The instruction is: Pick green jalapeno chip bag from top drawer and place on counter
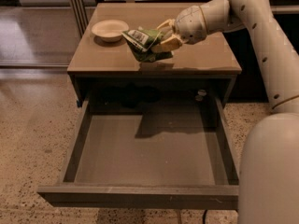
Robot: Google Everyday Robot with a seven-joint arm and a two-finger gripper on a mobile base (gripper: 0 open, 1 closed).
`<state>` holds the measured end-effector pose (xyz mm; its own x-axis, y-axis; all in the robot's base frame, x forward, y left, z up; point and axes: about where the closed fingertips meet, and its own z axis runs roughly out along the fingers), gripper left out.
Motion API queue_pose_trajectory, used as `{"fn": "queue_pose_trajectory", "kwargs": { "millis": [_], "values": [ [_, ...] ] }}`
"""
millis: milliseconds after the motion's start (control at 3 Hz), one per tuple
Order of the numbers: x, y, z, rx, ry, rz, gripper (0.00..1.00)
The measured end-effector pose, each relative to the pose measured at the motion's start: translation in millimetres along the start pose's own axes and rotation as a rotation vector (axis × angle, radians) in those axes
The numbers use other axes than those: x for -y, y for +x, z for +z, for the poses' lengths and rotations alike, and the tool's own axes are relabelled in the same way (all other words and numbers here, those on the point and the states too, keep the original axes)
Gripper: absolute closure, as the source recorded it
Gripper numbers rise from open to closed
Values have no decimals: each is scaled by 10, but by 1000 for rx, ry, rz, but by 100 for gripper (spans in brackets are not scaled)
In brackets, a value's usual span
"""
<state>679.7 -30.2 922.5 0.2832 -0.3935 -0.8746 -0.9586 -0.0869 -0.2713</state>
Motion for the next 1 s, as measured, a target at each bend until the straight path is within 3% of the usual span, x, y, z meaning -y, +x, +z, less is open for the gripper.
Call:
{"fn": "queue_pose_trajectory", "kwargs": {
  "millis": [333, 667, 1000],
  "values": [
    [155, 167, 271, -33, -41, -35, 100],
    [156, 167, 272, -33, -41, -35, 100],
    [286, 487, 203, -137, 18, 18, 100]
  ]
}}
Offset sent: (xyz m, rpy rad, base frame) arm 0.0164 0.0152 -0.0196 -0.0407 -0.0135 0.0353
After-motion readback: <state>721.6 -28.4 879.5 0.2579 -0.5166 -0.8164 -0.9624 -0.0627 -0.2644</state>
